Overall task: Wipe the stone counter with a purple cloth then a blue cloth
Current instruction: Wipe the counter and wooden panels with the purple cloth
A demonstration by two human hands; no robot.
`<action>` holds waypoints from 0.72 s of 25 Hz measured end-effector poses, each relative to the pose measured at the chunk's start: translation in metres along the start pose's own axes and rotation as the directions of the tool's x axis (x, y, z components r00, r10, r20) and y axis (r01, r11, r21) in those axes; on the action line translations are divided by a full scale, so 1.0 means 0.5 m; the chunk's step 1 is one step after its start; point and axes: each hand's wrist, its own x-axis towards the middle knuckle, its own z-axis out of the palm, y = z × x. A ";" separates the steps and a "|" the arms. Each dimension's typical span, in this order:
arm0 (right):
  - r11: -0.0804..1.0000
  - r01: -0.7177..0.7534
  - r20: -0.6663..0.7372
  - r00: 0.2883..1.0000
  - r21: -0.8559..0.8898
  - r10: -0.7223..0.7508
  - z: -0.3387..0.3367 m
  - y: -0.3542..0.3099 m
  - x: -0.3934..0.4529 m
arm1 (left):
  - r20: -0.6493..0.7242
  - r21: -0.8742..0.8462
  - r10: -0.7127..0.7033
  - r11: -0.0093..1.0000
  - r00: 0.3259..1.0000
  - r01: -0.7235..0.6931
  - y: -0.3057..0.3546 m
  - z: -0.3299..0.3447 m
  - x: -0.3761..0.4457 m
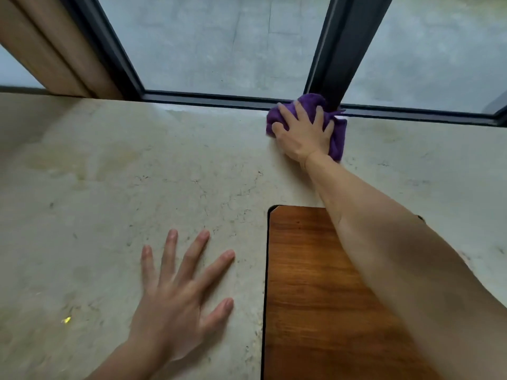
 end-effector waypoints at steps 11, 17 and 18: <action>0.945 0.320 0.055 0.947 -0.065 -0.317 0.057 -0.009 -0.371 | 0.080 0.052 -0.083 0.996 0.993 0.079 -0.009 -0.006 0.014; 0.974 0.209 0.041 0.978 -0.090 -0.206 0.127 0.043 -0.946 | -0.040 -0.016 -0.094 0.996 0.995 0.093 0.013 -0.033 -0.054; 0.981 0.185 0.037 0.982 -0.061 -0.183 0.141 0.044 -1.037 | -0.066 -0.028 -0.093 0.995 0.993 0.091 0.011 -0.033 -0.091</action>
